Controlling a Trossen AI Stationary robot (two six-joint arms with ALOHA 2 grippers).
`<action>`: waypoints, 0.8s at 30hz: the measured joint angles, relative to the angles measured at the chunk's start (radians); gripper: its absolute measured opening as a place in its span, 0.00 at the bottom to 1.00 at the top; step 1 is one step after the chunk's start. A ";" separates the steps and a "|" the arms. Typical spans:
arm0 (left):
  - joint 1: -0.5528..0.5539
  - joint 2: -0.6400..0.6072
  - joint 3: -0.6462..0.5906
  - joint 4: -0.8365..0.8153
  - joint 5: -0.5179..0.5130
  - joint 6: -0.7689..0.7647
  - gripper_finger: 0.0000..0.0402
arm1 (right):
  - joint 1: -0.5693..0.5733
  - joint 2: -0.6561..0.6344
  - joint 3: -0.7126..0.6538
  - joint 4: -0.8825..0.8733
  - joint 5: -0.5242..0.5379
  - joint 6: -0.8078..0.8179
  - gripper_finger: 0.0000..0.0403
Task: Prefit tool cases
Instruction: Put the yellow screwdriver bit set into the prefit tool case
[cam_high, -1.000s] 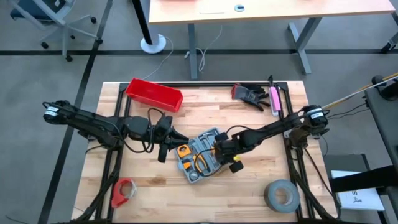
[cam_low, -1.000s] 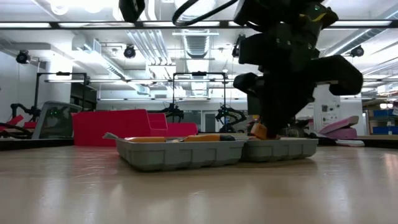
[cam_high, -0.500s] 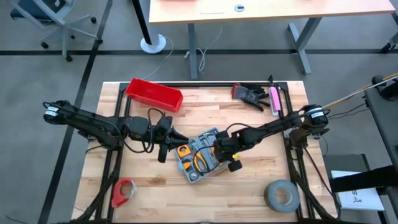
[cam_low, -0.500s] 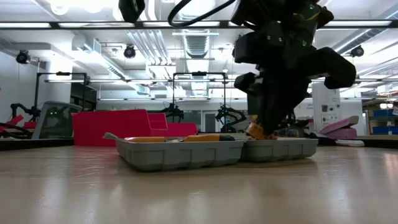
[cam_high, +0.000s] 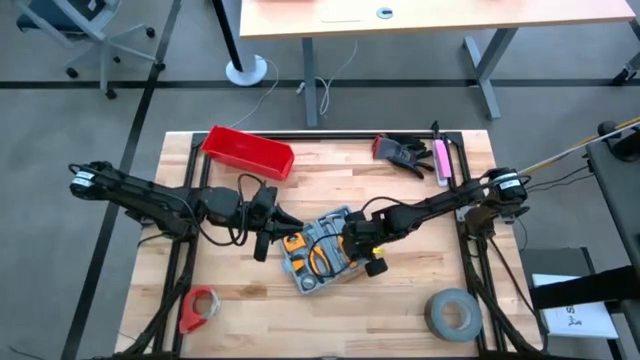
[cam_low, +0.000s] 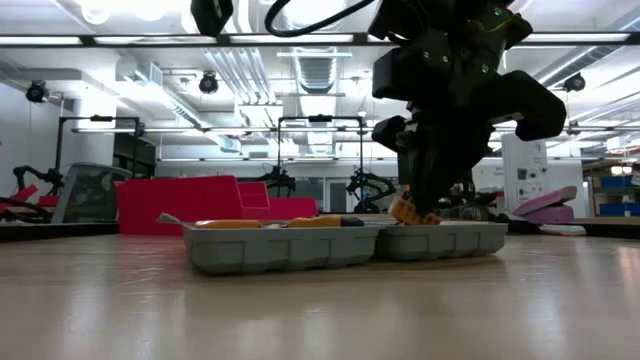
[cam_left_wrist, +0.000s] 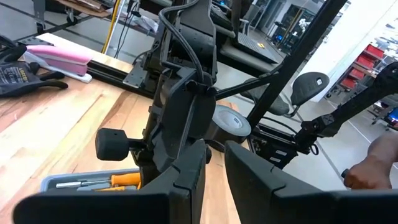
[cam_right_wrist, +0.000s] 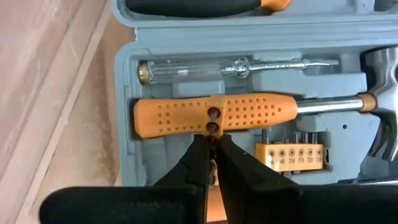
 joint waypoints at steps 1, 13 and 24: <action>0.000 0.000 0.000 0.000 0.000 0.000 0.16 | 0.000 0.003 0.000 0.003 0.000 0.000 0.02; 0.000 0.000 0.000 0.001 0.000 -0.001 0.16 | -0.022 0.009 -0.008 0.045 -0.011 -0.007 0.15; -0.002 0.000 0.000 0.001 0.001 -0.003 0.16 | -0.024 0.009 -0.036 0.086 -0.038 0.001 0.29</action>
